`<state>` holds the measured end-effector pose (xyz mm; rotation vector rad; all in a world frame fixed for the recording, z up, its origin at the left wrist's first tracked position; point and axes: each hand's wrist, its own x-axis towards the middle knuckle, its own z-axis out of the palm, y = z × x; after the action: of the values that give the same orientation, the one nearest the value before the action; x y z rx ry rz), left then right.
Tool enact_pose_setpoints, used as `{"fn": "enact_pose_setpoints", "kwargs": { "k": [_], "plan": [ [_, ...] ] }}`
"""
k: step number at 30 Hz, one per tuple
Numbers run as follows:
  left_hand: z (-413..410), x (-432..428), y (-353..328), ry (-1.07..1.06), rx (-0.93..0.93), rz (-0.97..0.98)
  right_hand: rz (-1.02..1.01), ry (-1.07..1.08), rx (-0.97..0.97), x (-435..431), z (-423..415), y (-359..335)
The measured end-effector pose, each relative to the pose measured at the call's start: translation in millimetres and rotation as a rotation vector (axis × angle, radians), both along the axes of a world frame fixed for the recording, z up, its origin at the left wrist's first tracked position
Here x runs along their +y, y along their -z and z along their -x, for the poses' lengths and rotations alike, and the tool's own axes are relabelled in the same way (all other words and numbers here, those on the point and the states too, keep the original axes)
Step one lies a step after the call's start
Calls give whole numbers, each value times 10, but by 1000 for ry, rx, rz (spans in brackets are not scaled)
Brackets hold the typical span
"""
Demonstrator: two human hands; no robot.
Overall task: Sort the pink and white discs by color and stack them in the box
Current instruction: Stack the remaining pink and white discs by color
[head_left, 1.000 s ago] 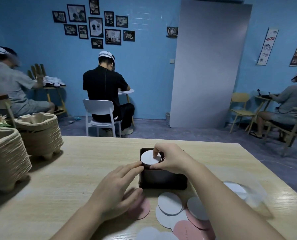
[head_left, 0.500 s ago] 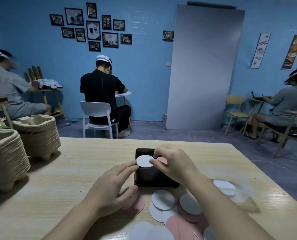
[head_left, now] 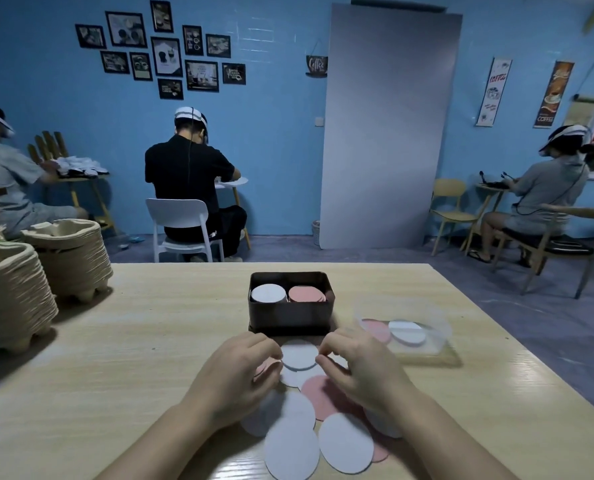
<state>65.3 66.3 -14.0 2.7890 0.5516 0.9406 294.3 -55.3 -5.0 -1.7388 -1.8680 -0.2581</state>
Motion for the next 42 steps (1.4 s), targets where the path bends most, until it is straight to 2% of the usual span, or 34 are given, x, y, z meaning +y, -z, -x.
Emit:
{"fn": "enact_pose_setpoints", "kwargs": {
  "k": [3, 9, 14, 27, 30, 35, 42],
  "plan": [
    [50, 0, 115, -11, 20, 7, 53, 98, 0, -110, -87, 84],
    [12, 43, 158, -17, 29, 17, 155, 120, 43, -233, -219, 195],
    [-185, 68, 94, 25, 41, 4, 144, 136, 86, -252, -165, 209],
    [-329, 150, 231, 42, 119, 39, 127, -17, 137, -268, -169, 223],
    [-297, 164, 223, 40, 101, 47, 78, 30, 136, -265, -149, 197],
    [-252, 160, 212, 29, 79, 62, 174, 95, 43, -205, -51, 141],
    [-230, 140, 211, 18, 70, 94, 145, 92, 65, -220, -31, 176]
  ]
}}
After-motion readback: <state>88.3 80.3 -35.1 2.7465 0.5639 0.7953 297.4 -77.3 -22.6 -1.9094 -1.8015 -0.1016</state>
